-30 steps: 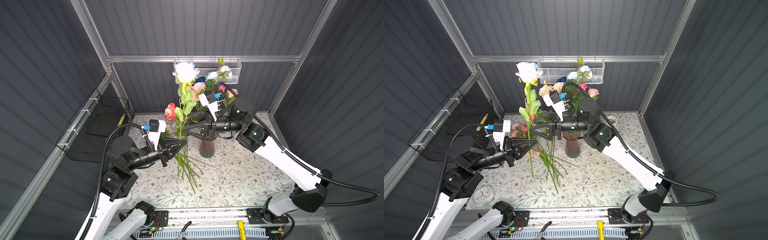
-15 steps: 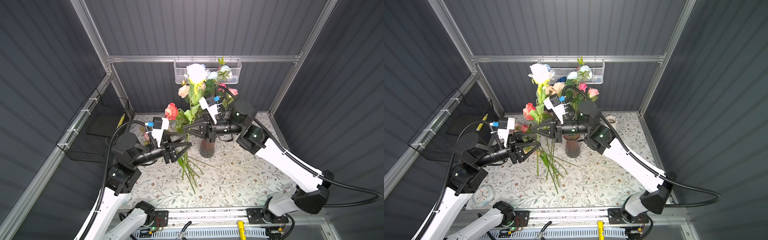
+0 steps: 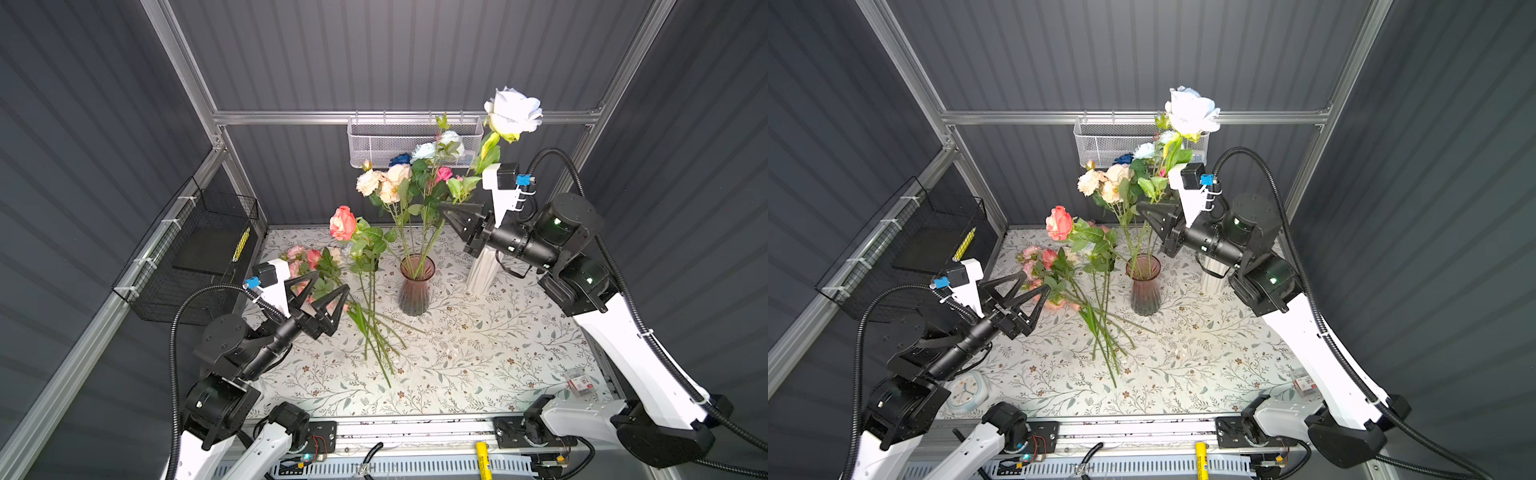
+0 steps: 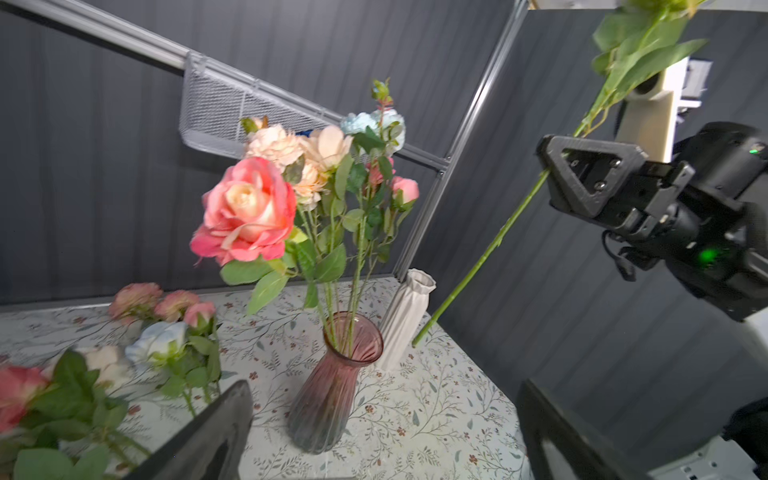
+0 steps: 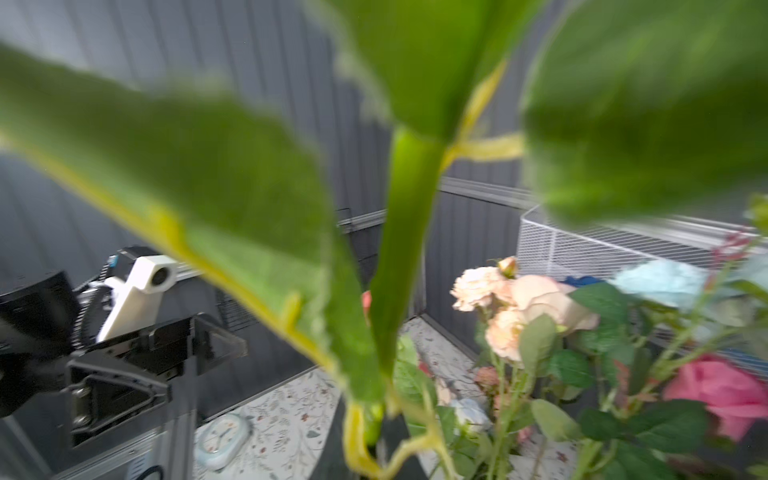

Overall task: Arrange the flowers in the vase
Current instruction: 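Carry the white rose over the pink vase with the right gripper while the left withdraws, then lower the white rose into the pink vase and open the right gripper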

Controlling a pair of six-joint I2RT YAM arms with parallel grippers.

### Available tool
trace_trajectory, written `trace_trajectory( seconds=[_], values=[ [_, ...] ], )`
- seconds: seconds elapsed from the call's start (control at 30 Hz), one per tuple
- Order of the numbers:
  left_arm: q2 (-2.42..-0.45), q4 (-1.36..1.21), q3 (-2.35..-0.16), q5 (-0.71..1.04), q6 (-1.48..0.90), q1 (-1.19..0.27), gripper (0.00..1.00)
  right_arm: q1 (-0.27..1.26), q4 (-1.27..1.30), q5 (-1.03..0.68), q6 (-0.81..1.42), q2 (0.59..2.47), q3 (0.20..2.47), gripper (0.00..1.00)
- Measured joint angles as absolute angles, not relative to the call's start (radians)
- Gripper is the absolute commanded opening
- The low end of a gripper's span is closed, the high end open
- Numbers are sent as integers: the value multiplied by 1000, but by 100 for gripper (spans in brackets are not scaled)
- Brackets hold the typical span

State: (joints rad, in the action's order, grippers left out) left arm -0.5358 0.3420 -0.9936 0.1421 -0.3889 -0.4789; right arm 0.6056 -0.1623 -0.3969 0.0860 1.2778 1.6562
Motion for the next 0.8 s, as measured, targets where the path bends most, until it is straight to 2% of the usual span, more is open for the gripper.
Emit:
trace_trajectory(
  seconds=[0.27,0.47,0.5,0.63,0.67,0.8],
  values=[
    [-514,405,-927,63,-421,-479,100,580,-113,-247,-13,1460,1651,0],
    [-490,412,-904,45,-434,-479,100,577,-43,-200,-15,1497,1486,0],
    [-488,412,-898,44,-435,-479,100,577,-27,-196,-10,1495,1449,4],
    [-493,412,-876,43,-442,-479,100,577,15,-181,25,1477,1310,46],
    [-495,412,-873,43,-442,-479,100,577,21,-180,40,1469,1283,54],
    [-505,411,-861,39,-451,-479,100,577,53,-183,94,1409,1198,68]
  ],
)
